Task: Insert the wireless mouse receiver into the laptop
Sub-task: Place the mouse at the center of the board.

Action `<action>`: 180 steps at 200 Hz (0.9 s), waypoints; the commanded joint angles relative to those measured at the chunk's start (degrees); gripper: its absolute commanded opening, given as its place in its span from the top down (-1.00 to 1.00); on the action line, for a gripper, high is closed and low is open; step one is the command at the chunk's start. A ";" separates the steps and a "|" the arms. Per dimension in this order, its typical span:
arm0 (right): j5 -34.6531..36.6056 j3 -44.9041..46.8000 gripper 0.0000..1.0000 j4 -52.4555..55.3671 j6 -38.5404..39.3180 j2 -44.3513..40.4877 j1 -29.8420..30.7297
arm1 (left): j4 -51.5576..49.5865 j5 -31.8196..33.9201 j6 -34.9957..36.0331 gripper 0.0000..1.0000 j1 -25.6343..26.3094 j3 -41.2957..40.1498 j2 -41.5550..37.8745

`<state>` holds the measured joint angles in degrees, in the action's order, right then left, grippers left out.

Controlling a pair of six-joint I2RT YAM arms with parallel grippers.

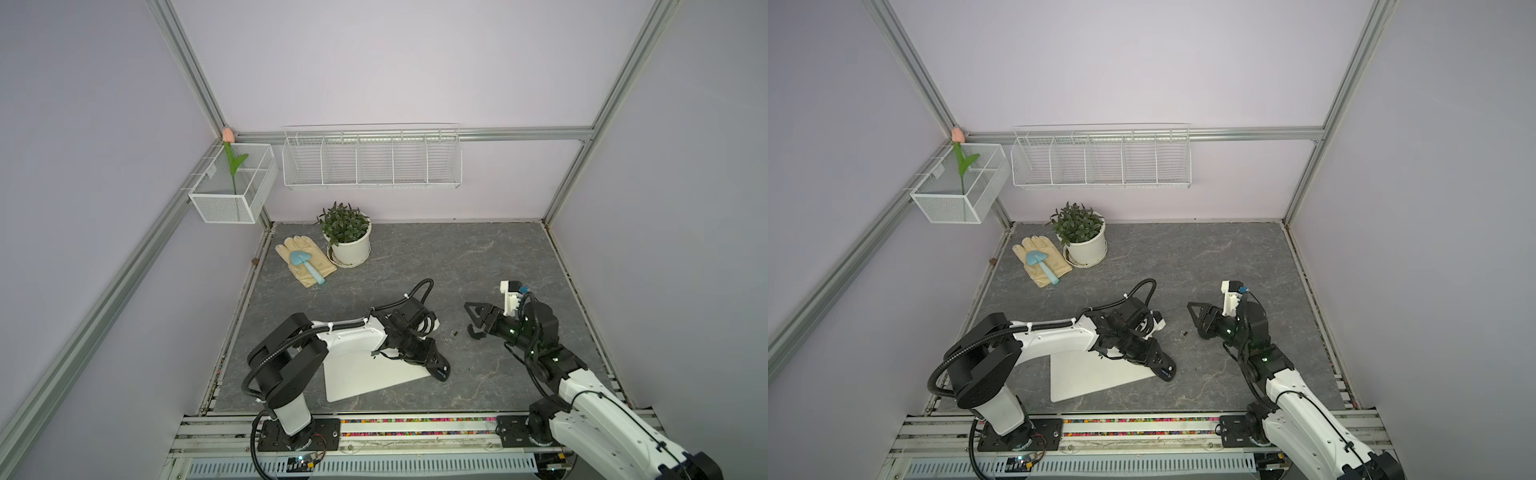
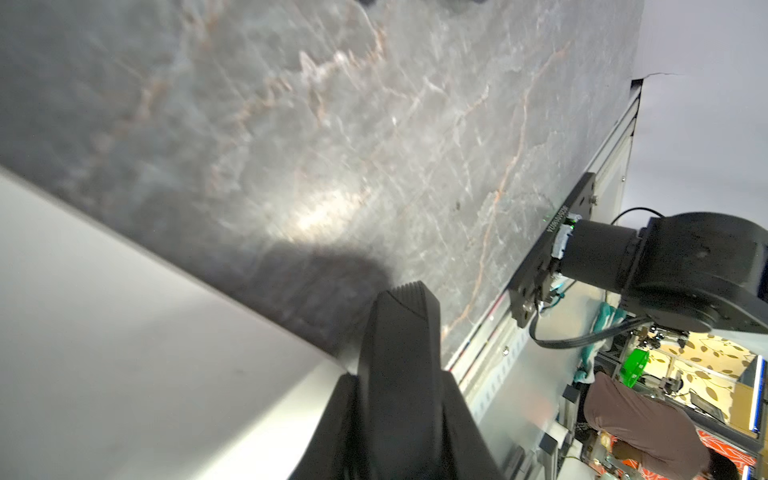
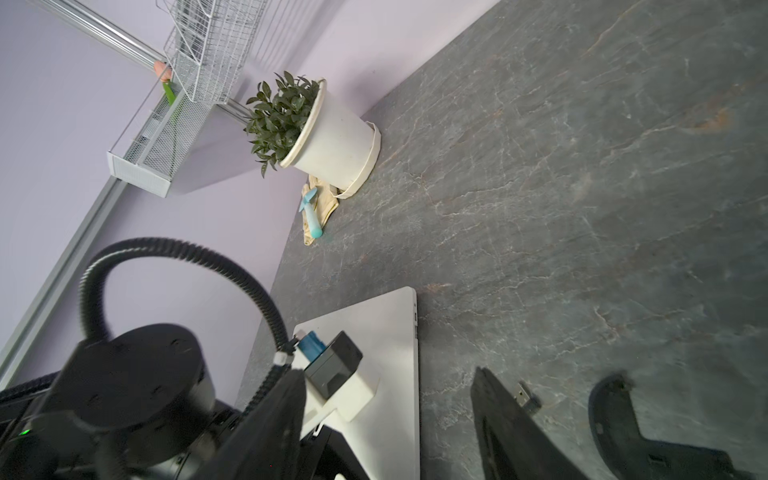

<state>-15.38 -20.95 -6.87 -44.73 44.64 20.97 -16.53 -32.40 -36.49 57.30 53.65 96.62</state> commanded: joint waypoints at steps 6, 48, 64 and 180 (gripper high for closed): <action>1.69 -0.23 -0.36 4.95 0.60 -2.64 -0.29 | 3.13 3.64 -8.21 1.00 2.70 -0.68 -2.15; 3.98 -2.13 -0.41 14.92 2.68 -9.14 -0.24 | 3.88 6.26 -12.33 1.00 7.81 5.52 5.02; 4.63 -2.93 -0.43 17.63 3.14 -11.11 -0.24 | 3.96 6.40 -12.73 1.00 8.79 7.86 7.41; 6.35 -1.37 -0.55 23.35 -0.10 -20.44 -0.23 | 2.40 7.80 -11.26 0.13 10.32 7.38 6.66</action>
<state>-10.15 -22.83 15.07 -43.59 25.41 20.93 -13.85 -25.41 -47.55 67.26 61.52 104.81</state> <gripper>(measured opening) 0.771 0.422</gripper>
